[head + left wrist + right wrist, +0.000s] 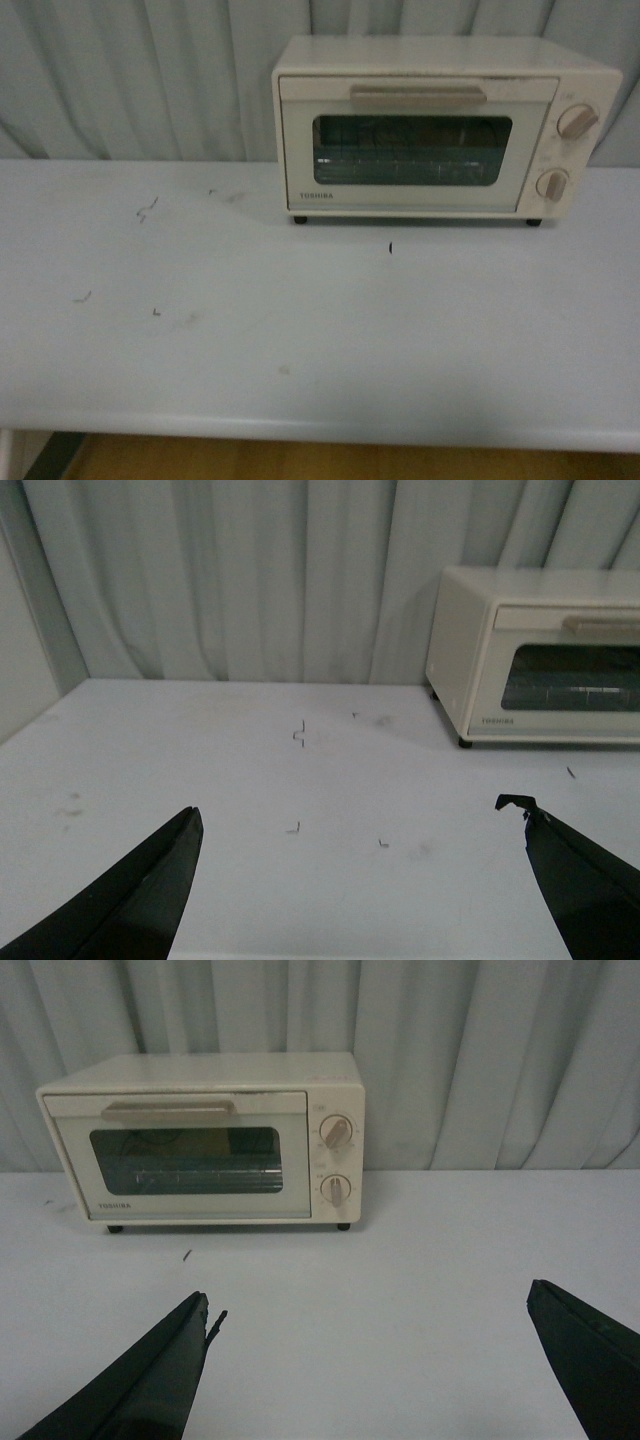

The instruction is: Open oven

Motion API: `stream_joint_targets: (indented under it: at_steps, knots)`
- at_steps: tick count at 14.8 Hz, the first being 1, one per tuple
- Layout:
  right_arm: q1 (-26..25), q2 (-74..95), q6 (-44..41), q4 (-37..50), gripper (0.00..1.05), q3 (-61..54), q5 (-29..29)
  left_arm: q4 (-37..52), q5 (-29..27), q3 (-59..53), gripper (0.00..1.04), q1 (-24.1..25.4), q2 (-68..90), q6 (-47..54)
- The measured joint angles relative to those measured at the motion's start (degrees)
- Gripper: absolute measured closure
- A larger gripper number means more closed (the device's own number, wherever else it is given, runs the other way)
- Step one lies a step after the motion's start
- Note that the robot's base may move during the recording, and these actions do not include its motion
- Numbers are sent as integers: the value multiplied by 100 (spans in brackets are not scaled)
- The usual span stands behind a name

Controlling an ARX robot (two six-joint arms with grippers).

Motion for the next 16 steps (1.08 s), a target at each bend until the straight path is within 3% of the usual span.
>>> stream_joint_targets:
  at_steps: [16]
  knots:
    - [0, 4, -2, -9, 7, 0, 2, -9, 4, 2, 7, 0, 0, 2]
